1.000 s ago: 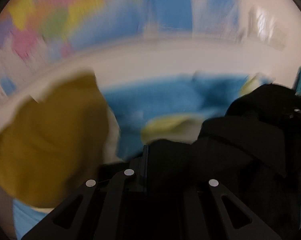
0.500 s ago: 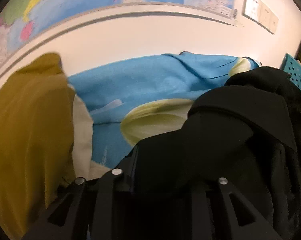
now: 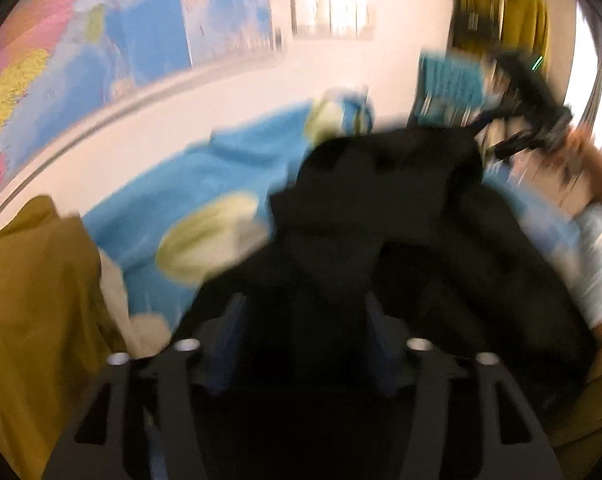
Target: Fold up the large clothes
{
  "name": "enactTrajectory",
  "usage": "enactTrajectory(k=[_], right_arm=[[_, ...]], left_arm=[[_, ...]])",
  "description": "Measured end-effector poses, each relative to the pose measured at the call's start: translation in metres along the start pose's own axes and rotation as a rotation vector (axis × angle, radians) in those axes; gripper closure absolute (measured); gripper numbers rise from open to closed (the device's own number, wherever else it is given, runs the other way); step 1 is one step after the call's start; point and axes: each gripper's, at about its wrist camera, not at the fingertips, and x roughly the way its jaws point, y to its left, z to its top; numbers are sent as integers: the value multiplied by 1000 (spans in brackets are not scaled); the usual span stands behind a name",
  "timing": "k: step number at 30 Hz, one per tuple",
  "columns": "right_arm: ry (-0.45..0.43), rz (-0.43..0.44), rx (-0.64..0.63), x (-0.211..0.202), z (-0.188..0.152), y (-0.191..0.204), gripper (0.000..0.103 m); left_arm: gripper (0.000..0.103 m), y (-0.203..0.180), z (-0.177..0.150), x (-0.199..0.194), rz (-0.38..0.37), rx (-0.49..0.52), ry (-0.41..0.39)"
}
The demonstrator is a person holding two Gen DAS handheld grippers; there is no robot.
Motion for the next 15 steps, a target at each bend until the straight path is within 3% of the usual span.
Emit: enactTrajectory(k=[2,3,5,7,10,13,15], right_arm=[[-87,86,66,-10,16,-10,5],[-118,81,96,-8,28,-15,5],[-106,51,118,7,46,-18,5],[-40,34,115,46,79,-11,6],[-11,58,107,68,94,-5,6],[110,39,60,111,101,5,6],[217,48,37,143,100,11,20]], left_arm=[[24,9,14,-10,-21,-44,-75],[23,9,18,-6,-28,-52,-69],[23,5,24,16,-15,-49,6],[23,-3,22,48,4,-16,125],[25,-10,12,84,-4,7,250],[48,-7,8,109,12,-27,293],[78,0,11,114,0,-58,277]])
